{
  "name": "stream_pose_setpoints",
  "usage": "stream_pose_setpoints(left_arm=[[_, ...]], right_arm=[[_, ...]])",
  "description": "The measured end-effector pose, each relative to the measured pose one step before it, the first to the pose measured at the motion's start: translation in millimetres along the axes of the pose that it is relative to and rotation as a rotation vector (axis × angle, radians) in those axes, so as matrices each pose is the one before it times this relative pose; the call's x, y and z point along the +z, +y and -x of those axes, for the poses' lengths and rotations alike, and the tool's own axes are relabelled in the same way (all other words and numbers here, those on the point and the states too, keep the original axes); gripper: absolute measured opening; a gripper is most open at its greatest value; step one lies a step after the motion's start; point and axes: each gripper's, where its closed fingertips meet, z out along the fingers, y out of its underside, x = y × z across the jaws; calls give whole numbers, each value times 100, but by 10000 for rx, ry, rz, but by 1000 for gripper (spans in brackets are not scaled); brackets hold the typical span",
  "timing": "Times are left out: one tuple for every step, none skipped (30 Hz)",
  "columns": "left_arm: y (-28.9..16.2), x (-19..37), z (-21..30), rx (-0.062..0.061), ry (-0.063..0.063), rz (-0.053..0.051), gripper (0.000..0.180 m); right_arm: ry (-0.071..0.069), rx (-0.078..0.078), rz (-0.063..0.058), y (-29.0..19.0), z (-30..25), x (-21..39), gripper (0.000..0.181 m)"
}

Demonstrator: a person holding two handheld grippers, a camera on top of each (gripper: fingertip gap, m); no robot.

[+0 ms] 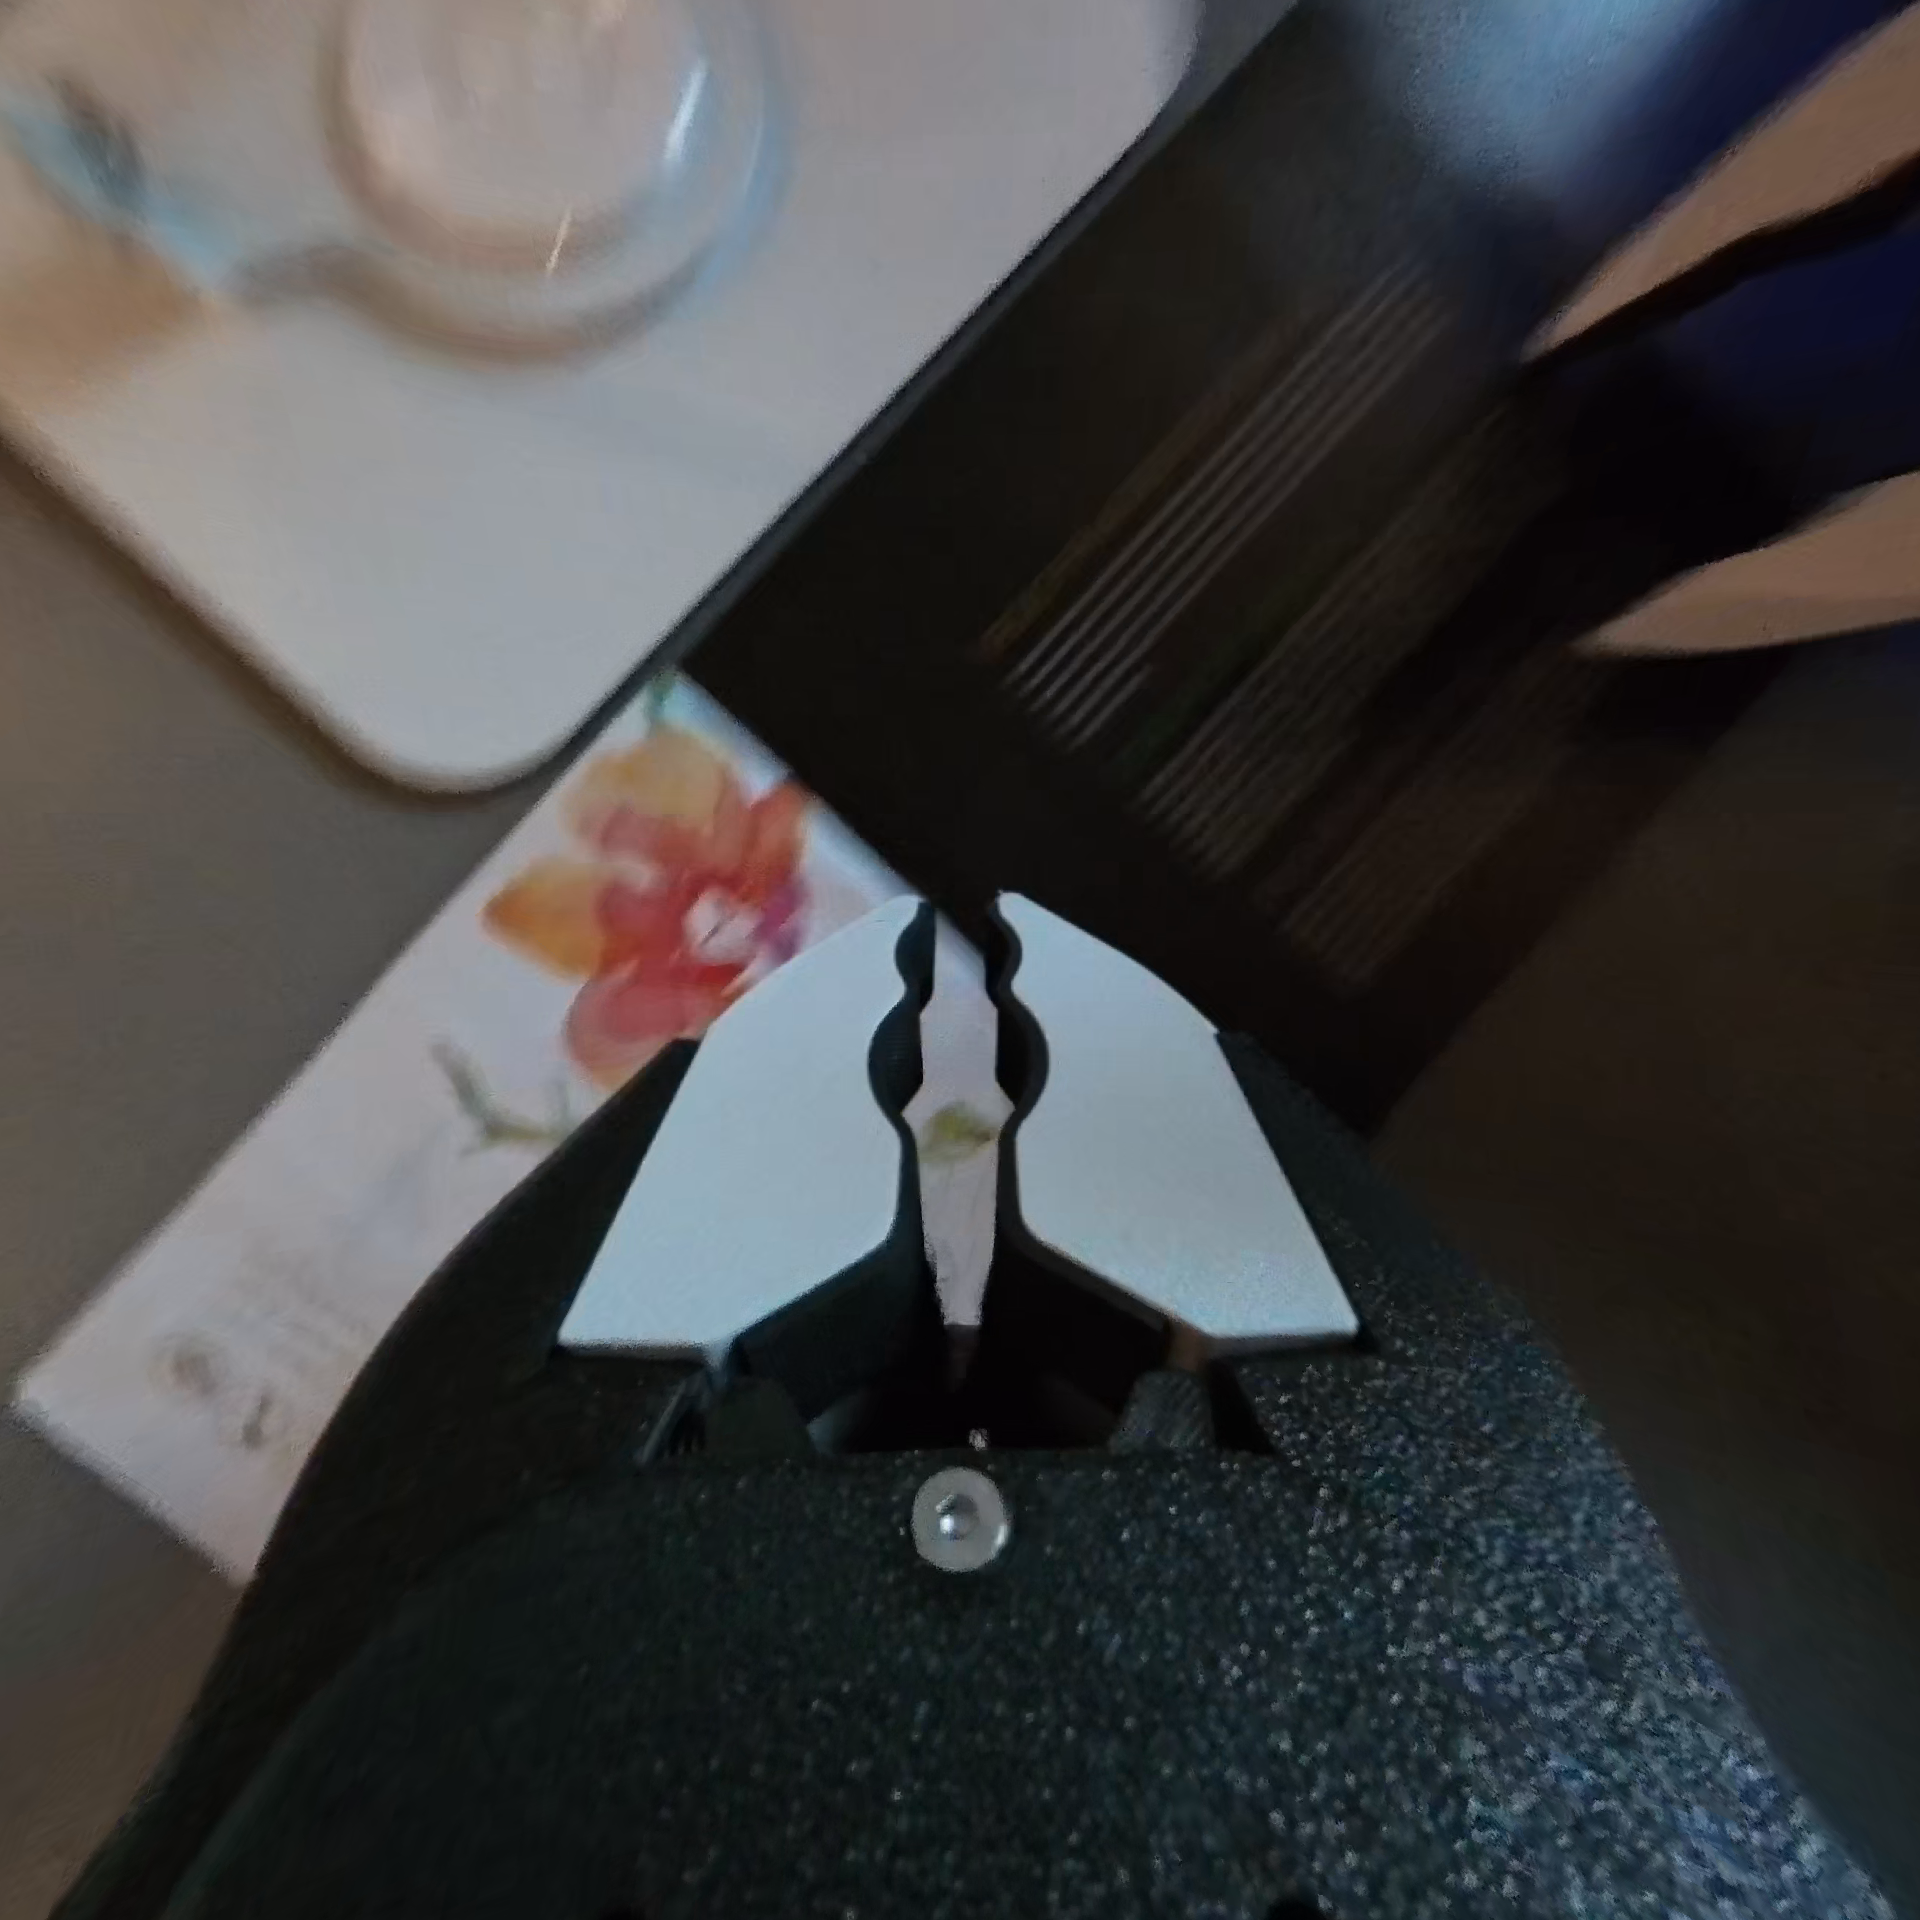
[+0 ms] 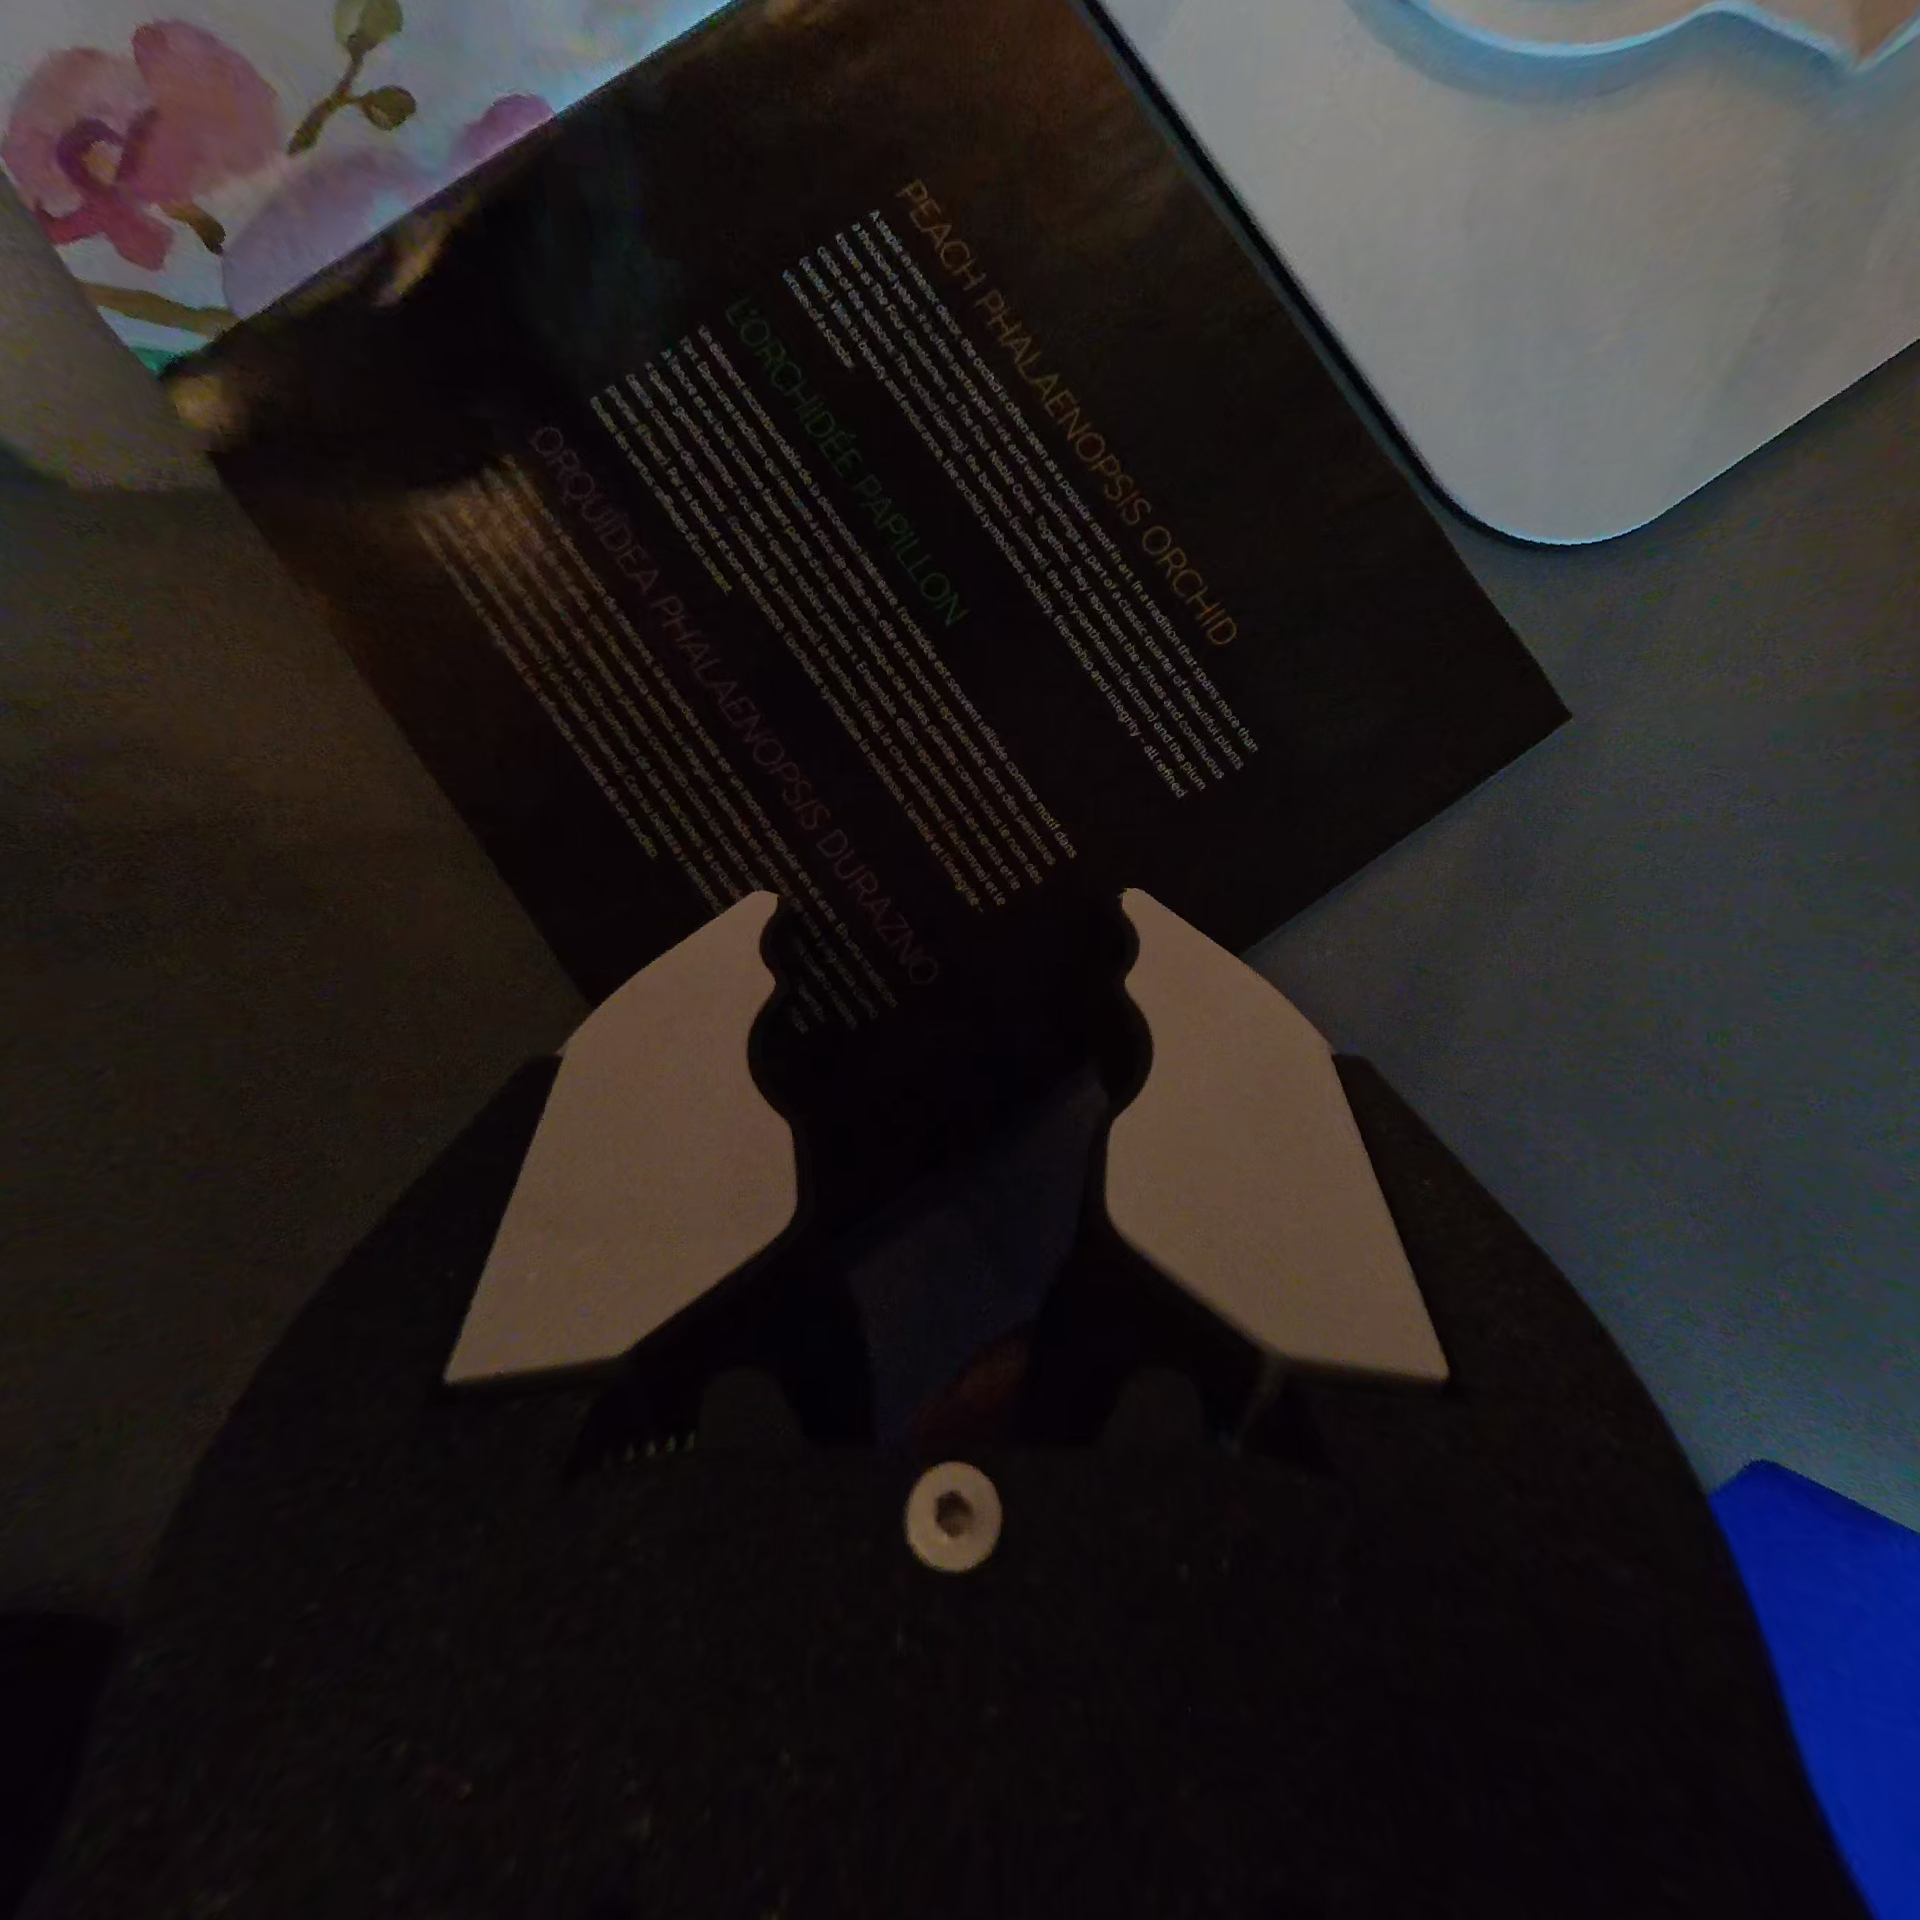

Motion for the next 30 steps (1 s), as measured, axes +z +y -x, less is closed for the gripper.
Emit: stream_pose_setpoints(left_arm=[[-803, -231, -988, 205, 281, -337, 8], [-451, 121, -862, 213, 216, -115, 8], [-13, 460, -740, 235, 177, 90, 8], [298, 685, -600, 230, 186, 278, 8], [388, 713, -381, 226, 92, 307, 7], [150, 629, -268, 193, 25, 160, 7], [199, 457, -328, 119, 81, 153, 7], [353, 382, -234, 103, 55, 246, 6], [362, 359, 117, 111, -133, 280, 7], [-205, -29, -17, 108, -15, -207, 5], [47, 31, 6, 37, 40, -15, 5], [20, -36, -1, -4, 60, -60, 5], [13, -24, 5, -19, 65, -69, 5], [-20, 13, 31, -50, 64, -56, 4], [5, -21, 4, -42, 43, -46, 4], [3, -20, 6, -38, 31, -42, 3], [-6, -2, 8, -29, 19, -22, 3], [-6, 15, 1, 22, 9, -14, 3], [35, -16, 4, 94, 1, -36, 3], [-15, 36, -12, 112, 4, -57, 3], [-2, 8, 18, 31, 18, -50, 3], [5, 15, 18, -22, 23, -11, 3], [8, 17, -7, -2, 16, 1, 2], [-8, 7, -5, 39, 1, -3, 2], [-10, -1, -10, 65, -12, -8, 2], [2, 2, -6, 46, -12, -9, 2], [5, -14, 10, 11, -9, -4, 2], [7, -13, -28, 4, -5, 7, 2], [-14, -13, 7, 24, -9, 12, 2], [-16, -11, 9, 62, -11, 6, 2]], right_arm=[[1, 2, 4, 5, 0, -3, 56], [0, 1, 15, 9, 3, 9, 56], [2, 2, 17, -19, -7, 17, 56], [1, 6, 35, 20, -5, -7, 56], [4, -16, 61, -10, -39, 43, 56], [-34, -75, 75, -16, 30, 24, 55], [-46, -202, 103, 58, 97, -97, 54], [2, -292, 160, 119, 153, -270, 55], [-6, -344, 89, -16, 234, -535, 57], [-98, -381, -44, -181, 448, -708, 59], [-242, -432, -57, -258, 647, -767, 61], [-301, -527, 149, 65, 748, -689, 61], [-97, -595, 353, 337, 397, -518, 59], [39, -590, 441, 488, 62, -256, 55], [-17, -447, 604, 773, -36, -57, 52], [2, -195, 853, 1086, -254, 2, 52], [79, 4, 756, 876, -493, -3, 51], [-132, 36, 303, 296, -216, 18, 51], [-318, -56, 49, -33, 148, 0, 51], [-145, -228, 39, -144, 60, -15, 55], [51, -431, 148, -59, -71, 20, 58], [5, -575, 305, 123, 72, 101, 61], [-25, -586, 456, 319, 89, 154, 62], [19, -533, 450, 300, -33, 225, 63], [-83, -467, 300, 147, 65, 294, 65], [-146, -308, 59, -114, 138, 328, 66], [-78, -219, -8, -186, 53, 333, 67], [114, -151, -31, -100, -287, 163, 69], [147, -105, -76, -175, -301, 64, 70], [64, -29, -188, -261, -246, -53, 69]])
